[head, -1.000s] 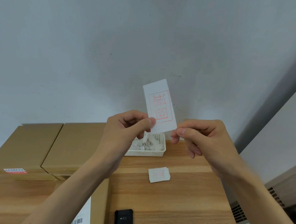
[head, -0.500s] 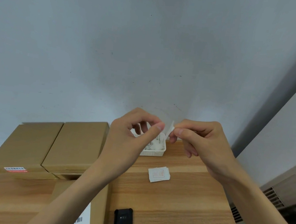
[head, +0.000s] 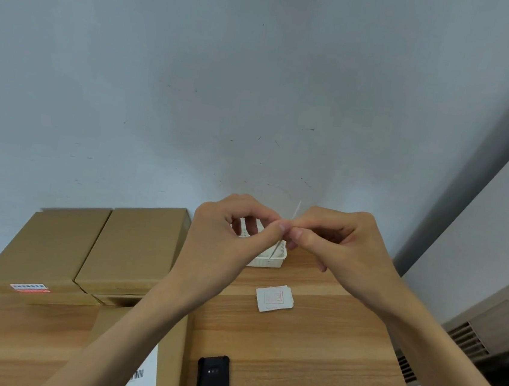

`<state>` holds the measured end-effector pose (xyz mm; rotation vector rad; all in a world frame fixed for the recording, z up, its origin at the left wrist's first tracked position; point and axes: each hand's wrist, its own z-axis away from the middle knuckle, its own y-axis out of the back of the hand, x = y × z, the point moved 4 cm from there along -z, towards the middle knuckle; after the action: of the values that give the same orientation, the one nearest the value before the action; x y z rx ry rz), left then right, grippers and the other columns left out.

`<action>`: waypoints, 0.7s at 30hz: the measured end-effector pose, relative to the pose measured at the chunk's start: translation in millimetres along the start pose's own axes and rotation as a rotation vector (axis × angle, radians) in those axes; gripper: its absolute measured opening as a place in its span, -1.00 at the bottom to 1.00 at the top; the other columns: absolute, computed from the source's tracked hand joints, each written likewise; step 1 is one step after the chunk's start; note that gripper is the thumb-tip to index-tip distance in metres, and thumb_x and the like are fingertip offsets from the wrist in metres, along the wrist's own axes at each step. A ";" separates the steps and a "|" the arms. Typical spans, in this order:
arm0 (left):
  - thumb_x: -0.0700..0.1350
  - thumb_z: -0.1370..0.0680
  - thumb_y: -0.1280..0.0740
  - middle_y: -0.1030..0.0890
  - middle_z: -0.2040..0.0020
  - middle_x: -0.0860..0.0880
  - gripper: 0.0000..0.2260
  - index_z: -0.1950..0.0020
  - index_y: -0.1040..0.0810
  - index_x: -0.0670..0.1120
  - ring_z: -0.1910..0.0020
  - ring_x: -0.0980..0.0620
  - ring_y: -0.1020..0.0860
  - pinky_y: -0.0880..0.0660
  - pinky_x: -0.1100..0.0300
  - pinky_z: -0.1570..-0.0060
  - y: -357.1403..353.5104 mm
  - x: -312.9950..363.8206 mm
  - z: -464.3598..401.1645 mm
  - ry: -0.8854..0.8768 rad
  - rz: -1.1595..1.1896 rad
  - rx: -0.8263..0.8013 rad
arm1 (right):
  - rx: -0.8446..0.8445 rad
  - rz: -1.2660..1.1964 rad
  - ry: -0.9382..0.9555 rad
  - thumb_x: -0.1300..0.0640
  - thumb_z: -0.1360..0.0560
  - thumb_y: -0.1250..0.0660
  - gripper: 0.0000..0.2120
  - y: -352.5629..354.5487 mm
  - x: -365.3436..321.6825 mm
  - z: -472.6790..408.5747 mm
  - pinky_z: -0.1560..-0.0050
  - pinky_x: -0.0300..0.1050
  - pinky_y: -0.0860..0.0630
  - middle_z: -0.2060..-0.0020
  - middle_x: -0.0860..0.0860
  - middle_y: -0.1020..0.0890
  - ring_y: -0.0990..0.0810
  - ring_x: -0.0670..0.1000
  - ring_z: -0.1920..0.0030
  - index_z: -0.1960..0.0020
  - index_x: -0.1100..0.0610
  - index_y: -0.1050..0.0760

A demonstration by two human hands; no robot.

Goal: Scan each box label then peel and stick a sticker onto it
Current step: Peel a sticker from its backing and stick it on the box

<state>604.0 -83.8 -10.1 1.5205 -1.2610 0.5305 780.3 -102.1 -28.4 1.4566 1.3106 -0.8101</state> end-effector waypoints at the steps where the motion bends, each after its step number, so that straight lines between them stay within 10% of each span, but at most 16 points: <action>1: -0.10 -0.49 -0.51 -0.67 0.23 0.15 -0.94 0.18 -0.72 0.04 0.25 0.20 -0.51 -0.41 0.36 0.25 0.2 -0.5 0.1 0.004 -0.001 0.000 | -0.003 0.003 -0.005 0.30 -0.55 -0.39 -0.83 -0.4 0.5 -0.2 0.41 -0.02 -0.34 0.27 0.05 -0.70 -0.40 0.27 0.38 0.09 0.12 -0.74; 8: -0.11 -0.54 -0.46 -0.66 0.23 0.07 -0.90 0.16 -0.69 0.03 0.22 0.09 -0.55 -0.46 0.23 0.21 -2.2 -5.7 1.3 0.052 0.038 -0.036 | 0.042 -0.009 -0.057 0.31 -0.56 -0.36 -0.80 -1.1 -2.4 0.3 0.41 -0.05 -0.38 0.35 -0.01 -0.67 -0.44 -0.15 0.48 0.19 0.15 -0.67; 14: -0.11 -0.56 -0.45 -0.68 0.22 0.07 -0.91 0.13 -0.69 0.04 0.21 0.03 -0.57 -0.50 0.14 0.17 -5.9 -6.3 2.8 0.050 0.086 0.005 | 0.064 0.006 -0.077 -0.16 -0.47 -0.44 -0.75 -4.7 -4.3 2.3 0.40 0.04 -0.38 0.51 0.01 -0.54 -0.37 0.01 0.51 0.12 0.03 -0.70; 21: -0.14 -0.56 -0.45 -0.66 0.22 0.10 -0.91 0.14 -0.70 -0.02 0.22 0.20 -0.51 -0.39 0.41 0.20 -7.9 -6.6 3.4 -0.043 -0.005 0.018 | 0.040 0.050 -0.092 0.08 -0.57 -0.39 -0.88 -2.7 2.9 1.1 0.41 -0.01 -0.37 0.55 -0.10 -0.50 -0.36 -0.01 0.51 0.04 0.01 -0.72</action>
<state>608.0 -84.8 -20.1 1.5566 -1.2884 0.5097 778.4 -102.4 -32.0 1.4603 1.1910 -0.8642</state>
